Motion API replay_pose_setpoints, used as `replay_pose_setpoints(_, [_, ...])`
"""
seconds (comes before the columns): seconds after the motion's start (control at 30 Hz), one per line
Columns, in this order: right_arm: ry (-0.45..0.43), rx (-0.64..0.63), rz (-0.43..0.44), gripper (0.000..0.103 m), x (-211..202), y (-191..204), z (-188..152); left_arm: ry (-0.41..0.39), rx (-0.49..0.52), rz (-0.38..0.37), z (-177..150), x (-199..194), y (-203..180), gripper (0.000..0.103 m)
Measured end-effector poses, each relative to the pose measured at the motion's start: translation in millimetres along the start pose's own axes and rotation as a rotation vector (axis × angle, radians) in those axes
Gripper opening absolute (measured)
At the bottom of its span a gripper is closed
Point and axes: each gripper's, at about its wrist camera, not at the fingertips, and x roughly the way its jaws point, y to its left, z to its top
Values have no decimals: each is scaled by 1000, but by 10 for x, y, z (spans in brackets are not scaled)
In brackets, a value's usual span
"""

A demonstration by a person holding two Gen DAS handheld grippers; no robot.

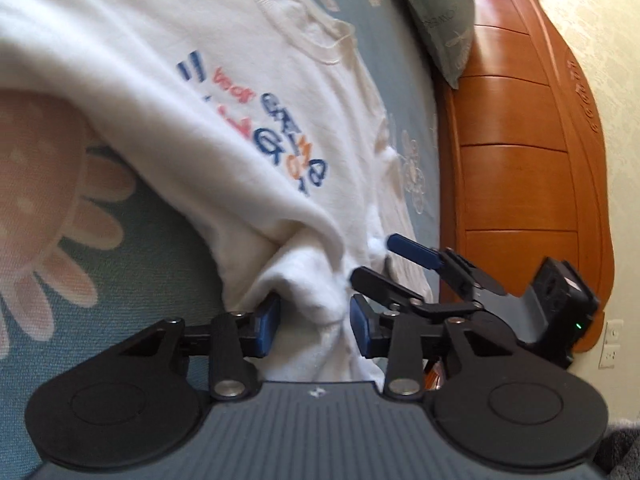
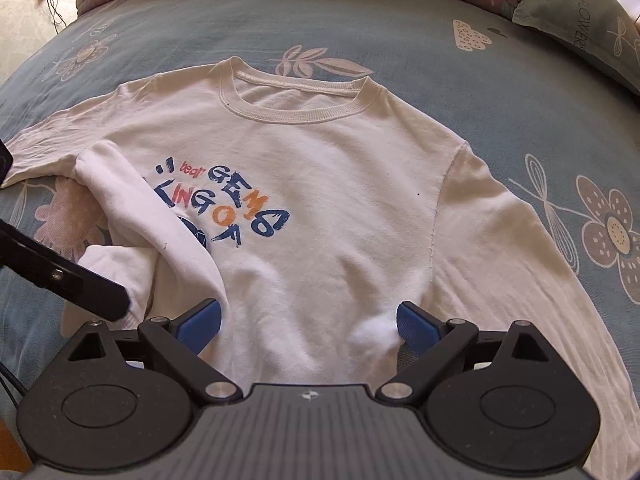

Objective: Fold clothes
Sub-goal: 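Grasp the hem with the left gripper and pull it straight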

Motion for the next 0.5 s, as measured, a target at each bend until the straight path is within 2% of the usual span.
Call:
replay_pose_setpoints(0.03, [-1,-4,-6,97,-26,4,-10,-10,-31,0,-8,20,66,23])
replay_pose_setpoints(0.1, [3,-15,-22,97,-43,10,-43,-37,-99,-27,-36,29,187,19])
replay_pose_setpoints(0.17, [13,-15,-32,97,-35,5,-82,-60,-123,-27,-84,5,218,13])
replay_pose_setpoints(0.37, [13,14,-33,97,-79,-6,-164,-98,-77,32,-252,-259,17,9])
replay_pose_setpoints(0.5, [6,25,-24,97,-174,1,-216,-77,-121,80,-427,-524,47,9])
